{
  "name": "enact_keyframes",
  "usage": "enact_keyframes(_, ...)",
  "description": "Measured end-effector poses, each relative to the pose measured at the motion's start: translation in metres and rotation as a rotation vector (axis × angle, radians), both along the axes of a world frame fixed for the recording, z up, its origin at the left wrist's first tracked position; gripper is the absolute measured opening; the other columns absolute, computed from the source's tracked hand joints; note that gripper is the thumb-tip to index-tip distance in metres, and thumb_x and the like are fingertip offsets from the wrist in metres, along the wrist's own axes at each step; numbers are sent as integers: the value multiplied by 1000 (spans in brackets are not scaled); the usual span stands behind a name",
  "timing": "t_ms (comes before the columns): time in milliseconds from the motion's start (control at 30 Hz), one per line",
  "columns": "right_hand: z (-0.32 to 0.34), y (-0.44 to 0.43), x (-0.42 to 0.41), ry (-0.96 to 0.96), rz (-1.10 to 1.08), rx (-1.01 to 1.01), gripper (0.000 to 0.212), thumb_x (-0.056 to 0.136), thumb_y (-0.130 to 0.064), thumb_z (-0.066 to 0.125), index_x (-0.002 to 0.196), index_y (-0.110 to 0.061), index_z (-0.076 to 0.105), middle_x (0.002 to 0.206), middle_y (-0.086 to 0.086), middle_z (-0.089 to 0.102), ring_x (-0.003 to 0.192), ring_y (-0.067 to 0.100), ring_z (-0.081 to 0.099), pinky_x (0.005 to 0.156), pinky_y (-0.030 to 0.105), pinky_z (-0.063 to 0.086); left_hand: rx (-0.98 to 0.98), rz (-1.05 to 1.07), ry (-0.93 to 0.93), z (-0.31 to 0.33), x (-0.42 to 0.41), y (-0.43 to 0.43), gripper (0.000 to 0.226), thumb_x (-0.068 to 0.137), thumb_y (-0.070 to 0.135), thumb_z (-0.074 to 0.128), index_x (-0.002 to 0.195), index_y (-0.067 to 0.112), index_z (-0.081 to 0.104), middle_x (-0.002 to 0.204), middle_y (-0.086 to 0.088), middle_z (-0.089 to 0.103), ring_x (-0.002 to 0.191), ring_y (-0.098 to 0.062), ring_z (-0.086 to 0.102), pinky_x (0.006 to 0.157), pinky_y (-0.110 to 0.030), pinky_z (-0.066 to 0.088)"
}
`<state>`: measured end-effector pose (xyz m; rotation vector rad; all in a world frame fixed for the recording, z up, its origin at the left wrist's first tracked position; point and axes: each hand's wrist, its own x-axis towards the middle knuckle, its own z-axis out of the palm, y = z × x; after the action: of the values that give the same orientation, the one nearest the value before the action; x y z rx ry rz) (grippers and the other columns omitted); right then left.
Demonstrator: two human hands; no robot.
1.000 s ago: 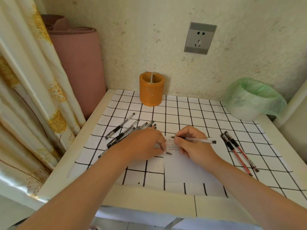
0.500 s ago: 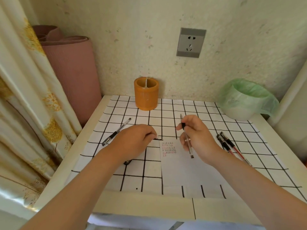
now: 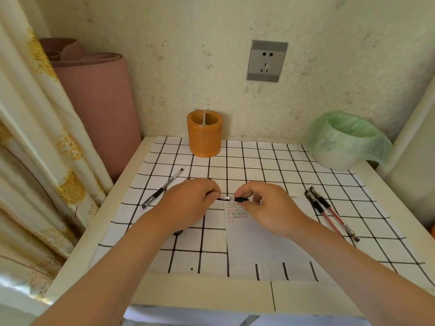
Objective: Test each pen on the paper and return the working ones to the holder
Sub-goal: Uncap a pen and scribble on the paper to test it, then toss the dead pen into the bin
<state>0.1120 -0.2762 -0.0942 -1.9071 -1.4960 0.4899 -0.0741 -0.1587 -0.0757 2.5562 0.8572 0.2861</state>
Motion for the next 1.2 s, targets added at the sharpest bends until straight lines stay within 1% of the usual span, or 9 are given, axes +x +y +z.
enact_keyframes(133,-2,0,-4,-14,83,2,24,92,-16,63,104,-36,68,92,-24,70,83,3,62,78,26,51,-91,-31,12,-1,3,-4,19,101,35,50,106,33,68,89,17,66,77,5,58,69,-27,48)
enact_keyframes(233,-3,-2,-5,-333,172,20,29,92,-22,43,110,-28,65,88,-11,68,85,12,58,74,36,49,-212,-29,-23,2,9,-13,19,99,34,54,87,33,69,71,18,65,55,9,51,55,-21,34)
enact_keyframes(367,0,-3,-9,-615,199,98,39,79,-55,42,72,-19,56,62,-5,53,61,17,46,56,33,37,-427,-3,-75,6,17,-21,18,93,36,64,83,25,75,78,8,75,61,-5,56,66,-32,51)
enact_keyframes(500,0,-4,-14,-750,98,87,68,70,-80,45,48,-16,46,40,-3,43,44,13,42,45,26,22,-567,-23,-28,9,24,-28,22,91,33,68,86,14,77,73,-5,75,63,-7,66,63,-16,48)
enact_keyframes(733,10,-17,-5,-684,6,61,57,70,-65,37,45,-15,43,36,-2,37,37,13,35,42,23,23,-601,-20,-31,24,42,-38,23,89,32,69,85,11,78,71,0,74,67,-8,70,55,-9,43)
enact_keyframes(867,12,-25,6,-570,80,54,50,82,-73,39,73,-25,51,57,-7,55,53,10,52,50,26,39,-539,-11,-3,29,50,-38,32,92,39,64,80,12,76,61,2,68,63,-7,63,63,-19,44)
enact_keyframes(1000,18,-36,33,-354,113,80,20,100,-39,45,103,-19,47,88,-9,56,72,16,54,63,36,43,-565,65,-155,34,73,-43,40,102,39,45,85,19,75,79,5,76,66,-10,63,66,-25,43)
enact_keyframes(1100,18,-43,57,-285,75,62,7,103,-26,40,105,-20,43,96,-3,52,78,22,54,70,46,48,-523,93,-257,33,97,-48,42,103,42,41,89,22,75,86,7,75,74,-12,65,69,-28,45)
enact_keyframes(1200,20,-49,82,-265,-23,115,8,102,-26,46,101,-22,52,95,-4,49,81,17,53,77,41,48,-405,118,-286,24,120,-48,33,100,43,44,92,24,69,94,10,71,88,-15,66,75,-32,50)
